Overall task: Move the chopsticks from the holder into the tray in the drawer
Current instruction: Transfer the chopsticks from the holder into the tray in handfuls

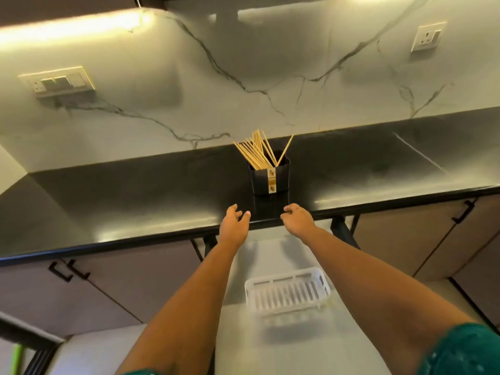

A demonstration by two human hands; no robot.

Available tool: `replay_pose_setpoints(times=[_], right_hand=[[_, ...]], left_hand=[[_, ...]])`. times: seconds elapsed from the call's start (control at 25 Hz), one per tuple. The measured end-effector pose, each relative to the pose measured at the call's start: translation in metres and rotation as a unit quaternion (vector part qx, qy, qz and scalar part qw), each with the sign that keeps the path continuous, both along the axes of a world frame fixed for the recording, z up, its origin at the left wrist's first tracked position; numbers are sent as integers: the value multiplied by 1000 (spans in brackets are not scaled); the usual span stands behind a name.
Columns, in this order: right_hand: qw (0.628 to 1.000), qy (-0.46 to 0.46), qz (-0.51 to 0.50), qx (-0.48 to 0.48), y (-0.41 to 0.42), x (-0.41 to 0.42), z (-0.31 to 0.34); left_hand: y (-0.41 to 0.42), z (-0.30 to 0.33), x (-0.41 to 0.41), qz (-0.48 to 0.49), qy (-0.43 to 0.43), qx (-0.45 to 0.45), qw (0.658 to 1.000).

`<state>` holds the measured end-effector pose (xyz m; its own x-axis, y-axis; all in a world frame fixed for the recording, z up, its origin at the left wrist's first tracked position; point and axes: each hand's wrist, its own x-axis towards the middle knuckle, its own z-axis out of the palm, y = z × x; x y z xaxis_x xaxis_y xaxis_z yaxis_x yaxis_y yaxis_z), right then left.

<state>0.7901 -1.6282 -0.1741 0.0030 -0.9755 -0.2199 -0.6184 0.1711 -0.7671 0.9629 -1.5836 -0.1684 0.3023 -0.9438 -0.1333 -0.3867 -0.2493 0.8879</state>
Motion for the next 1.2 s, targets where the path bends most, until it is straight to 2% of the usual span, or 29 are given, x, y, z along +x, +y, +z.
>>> replay_pose_setpoints(times=[0.2, 0.36, 0.52, 0.64, 0.76, 0.88, 1.0, 1.12, 1.2], right_hand=[[998, -24, -34, -49, -59, 36, 24], [995, -18, -57, -83, -111, 40, 38], [992, 20, -74, -101, -166, 17, 33], [990, 8, -114, -79, -207, 2, 22], [994, 27, -105, -31, -250, 0, 25], [991, 115, -61, -17, -289, 8, 38], [986, 162, 29, -27, -317, 28, 54], [970, 214, 102, -48, -325, 55, 54], [974, 195, 106, -46, -323, 67, 48]], left_hand=[[-70, 28, 3, 4, 9, -36, 999], [-114, 31, -5, -30, 8, -42, 999], [-156, 26, -6, -67, -150, -97, 982], [-190, 19, -7, -73, -190, -98, 974], [-218, 12, -8, 4, -114, -46, 992], [-239, 3, -7, 88, -17, 17, 996], [-252, -3, -12, 114, 0, 17, 993], [-253, -3, -16, 92, -17, 19, 995], [-252, -2, -13, 76, -46, 17, 996]])
